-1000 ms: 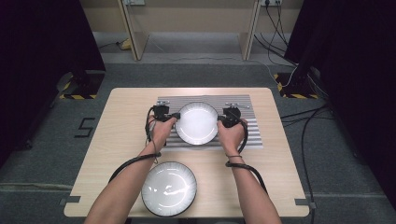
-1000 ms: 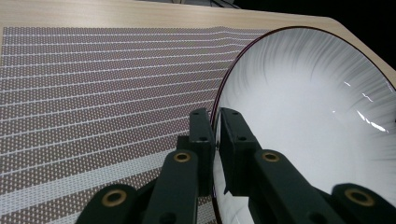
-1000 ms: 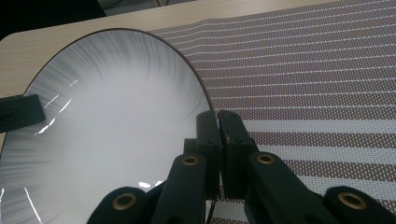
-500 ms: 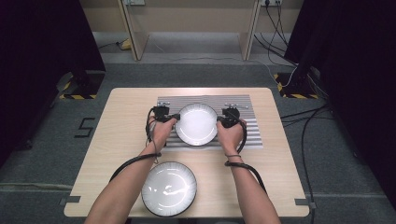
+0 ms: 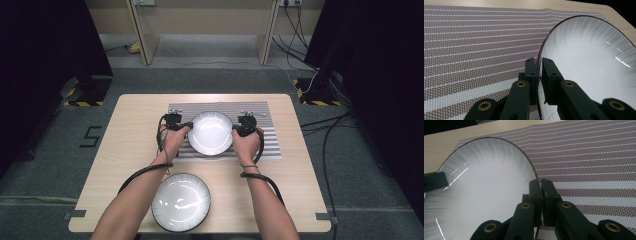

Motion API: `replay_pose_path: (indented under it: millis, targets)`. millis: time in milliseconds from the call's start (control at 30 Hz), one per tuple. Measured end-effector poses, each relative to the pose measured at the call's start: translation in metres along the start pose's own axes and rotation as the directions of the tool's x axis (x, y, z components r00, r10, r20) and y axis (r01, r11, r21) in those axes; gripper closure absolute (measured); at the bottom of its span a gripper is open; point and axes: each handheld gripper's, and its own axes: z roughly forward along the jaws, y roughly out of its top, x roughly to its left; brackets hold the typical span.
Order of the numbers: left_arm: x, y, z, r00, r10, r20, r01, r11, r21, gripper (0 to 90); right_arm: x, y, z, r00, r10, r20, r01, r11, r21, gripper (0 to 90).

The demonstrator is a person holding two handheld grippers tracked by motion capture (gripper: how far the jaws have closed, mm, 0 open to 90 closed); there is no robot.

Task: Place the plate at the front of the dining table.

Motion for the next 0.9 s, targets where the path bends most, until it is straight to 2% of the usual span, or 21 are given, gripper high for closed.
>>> replay_pose_path:
  millis: [100, 633, 733, 833, 900]
  targets:
    - [0.0003, -0.0006, 0.0004, 0.9999, -0.008, -0.007, 0.008, 0.9999, 0.008, 83.1, -0.0007, 0.0, 0.0008, 1.0, 0.003, -0.002, -0.003, 1.0, 0.003, 87.9]
    - [-0.0007, -0.003, 0.005, 0.9993, 0.012, -0.035, -0.01, 0.9993, 0.035, 82.4, -0.0027, -0.0028, 0.0048, 0.9997, 0.022, -0.002, -0.022, 0.999, 0.03, 87.6]
    - [0.0017, -0.0037, 0.0058, 0.9991, 0.009, -0.042, -0.008, 0.9991, 0.042, 81.6, -0.0033, -0.0035, 0.0052, 0.9999, 0.012, 0.009, -0.012, 1.0, 0.028, 88.4]
    - [0.0034, -0.0013, 0.0038, 0.9991, -0.004, -0.043, 0.005, 0.9998, 0.022, 77.8, -0.0041, -0.0004, 0.003, 1.0, 0.006, 0.002, -0.006, 1.0, 0.028, 88.1]
    - [0.0028, 0.0011, 0.0011, 0.9987, 0.002, -0.05, -0.002, 1.0, 0.005, 74.8, -0.0055, 0.002, 0.0011, 1.0, 0.0, 0.002, 0.0, 1.0, 0.019, 87.2]
